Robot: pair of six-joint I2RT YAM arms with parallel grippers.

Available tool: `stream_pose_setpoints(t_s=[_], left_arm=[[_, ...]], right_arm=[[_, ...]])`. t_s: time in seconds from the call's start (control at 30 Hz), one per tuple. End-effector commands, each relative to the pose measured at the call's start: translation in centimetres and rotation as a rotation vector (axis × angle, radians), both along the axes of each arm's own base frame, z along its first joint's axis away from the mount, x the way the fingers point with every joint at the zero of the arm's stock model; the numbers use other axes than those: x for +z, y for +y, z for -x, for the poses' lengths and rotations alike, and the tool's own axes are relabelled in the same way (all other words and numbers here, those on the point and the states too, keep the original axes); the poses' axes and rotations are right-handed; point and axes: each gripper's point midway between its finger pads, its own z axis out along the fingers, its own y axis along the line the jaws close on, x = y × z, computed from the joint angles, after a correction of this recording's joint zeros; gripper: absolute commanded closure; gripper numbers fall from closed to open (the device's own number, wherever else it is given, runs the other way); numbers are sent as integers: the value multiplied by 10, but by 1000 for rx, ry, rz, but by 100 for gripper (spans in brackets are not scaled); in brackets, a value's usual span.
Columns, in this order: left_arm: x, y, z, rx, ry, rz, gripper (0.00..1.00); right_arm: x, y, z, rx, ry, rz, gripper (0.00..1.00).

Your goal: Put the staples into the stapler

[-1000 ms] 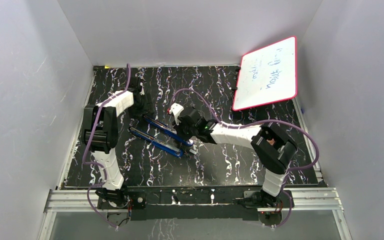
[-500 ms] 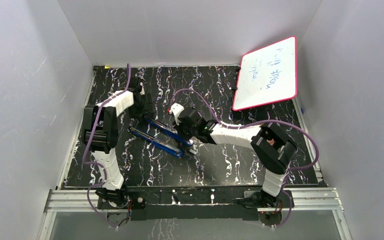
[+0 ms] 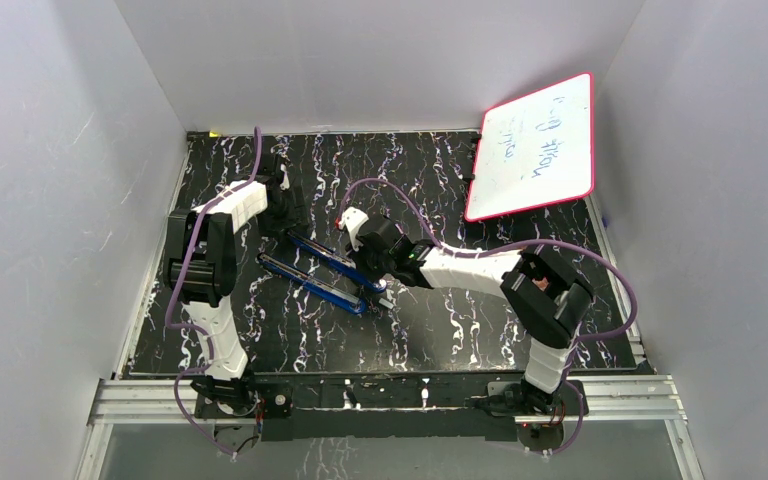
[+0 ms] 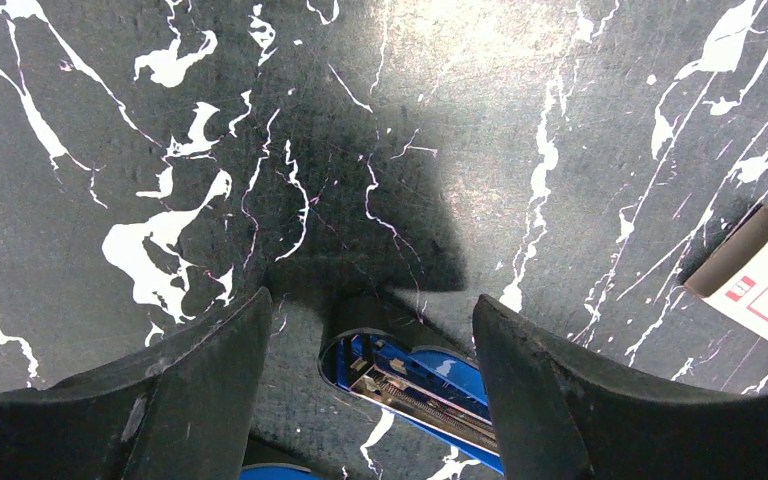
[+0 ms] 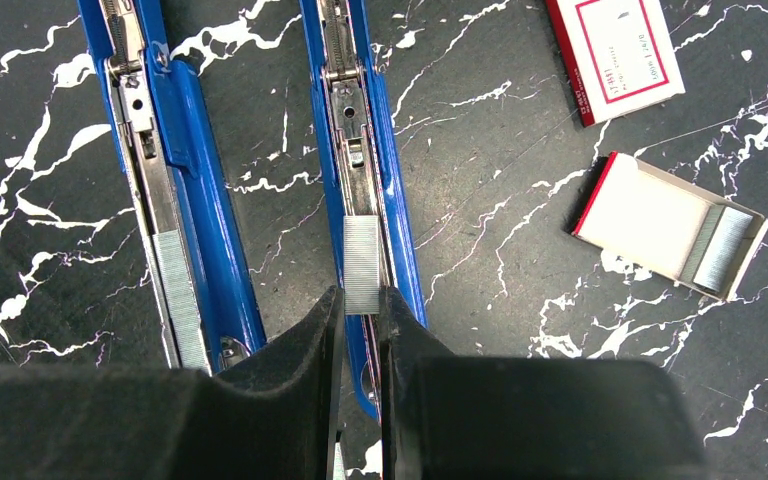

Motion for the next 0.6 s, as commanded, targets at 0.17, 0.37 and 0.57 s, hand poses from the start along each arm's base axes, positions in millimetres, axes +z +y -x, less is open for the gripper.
stream_pose_setpoints(t_s=[0.17,0.37,0.57], left_arm=[[5,-10,1,-21,14,43,29],[5,-10,1,-22,14,43,29],[5,-10,0,-23,13,45,29]], right_arm=[[9,12,-8,-8,-12,-27,100],[6,11,-8,-10,-5,-12,100],[14,10,-10,-19,-21,-27,100]])
